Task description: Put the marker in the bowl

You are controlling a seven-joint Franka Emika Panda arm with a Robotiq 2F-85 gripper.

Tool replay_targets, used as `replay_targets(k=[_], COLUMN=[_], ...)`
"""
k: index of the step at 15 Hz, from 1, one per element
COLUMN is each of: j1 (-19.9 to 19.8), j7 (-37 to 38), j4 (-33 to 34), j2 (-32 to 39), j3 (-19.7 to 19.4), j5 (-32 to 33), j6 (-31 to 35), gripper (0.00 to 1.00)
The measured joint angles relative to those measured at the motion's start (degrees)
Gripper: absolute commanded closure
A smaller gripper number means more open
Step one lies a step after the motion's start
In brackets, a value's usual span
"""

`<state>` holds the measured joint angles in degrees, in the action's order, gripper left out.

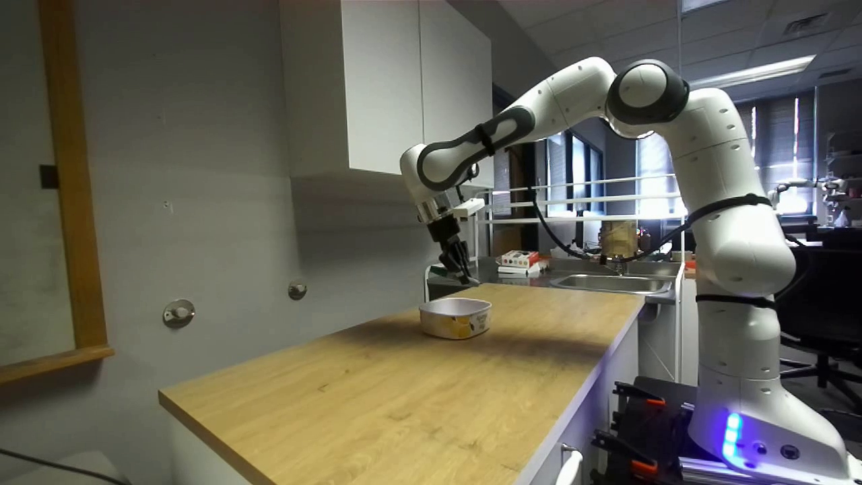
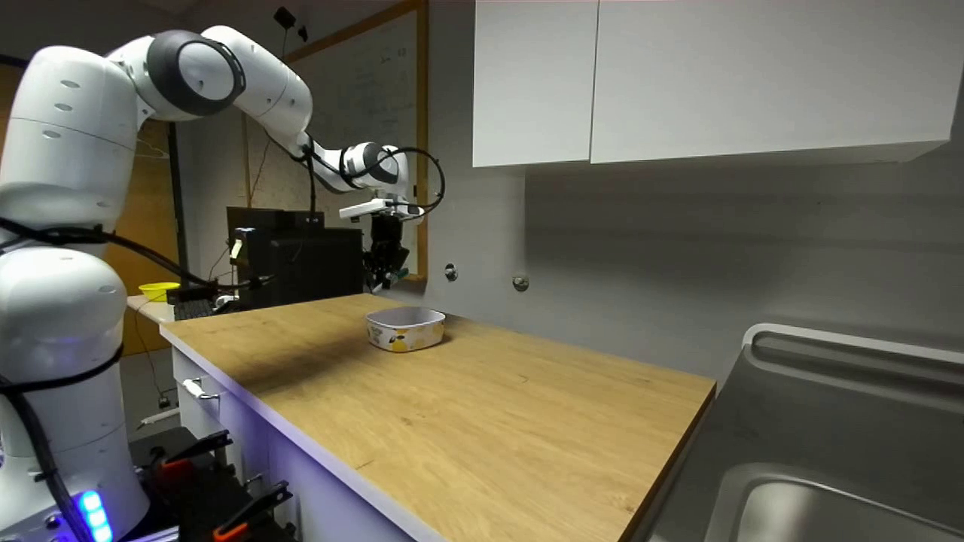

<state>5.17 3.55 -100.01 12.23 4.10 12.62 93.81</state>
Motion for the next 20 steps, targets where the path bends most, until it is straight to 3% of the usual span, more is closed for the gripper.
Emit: replay_targets(k=[9, 10, 12, 18, 20], j1=[0.0, 0.0, 0.0, 0.1, 0.2], j7=[0.0, 0.0, 0.0, -0.4, -1.1], j4=[5.5, 6.1, 7.3, 9.6, 9.9], j2=[10.5, 11.4, 12.6, 13.5, 13.5], j3=[-0.3, -0.3, -0.5, -0.7, -0.7], j5=[0.3, 0.4, 0.5, 0.9, 0.9], j6=[0.0, -0.1, -0.5, -4.1, -4.9], gripper=[0.91, 0.57, 0.51, 0.05, 0.0])
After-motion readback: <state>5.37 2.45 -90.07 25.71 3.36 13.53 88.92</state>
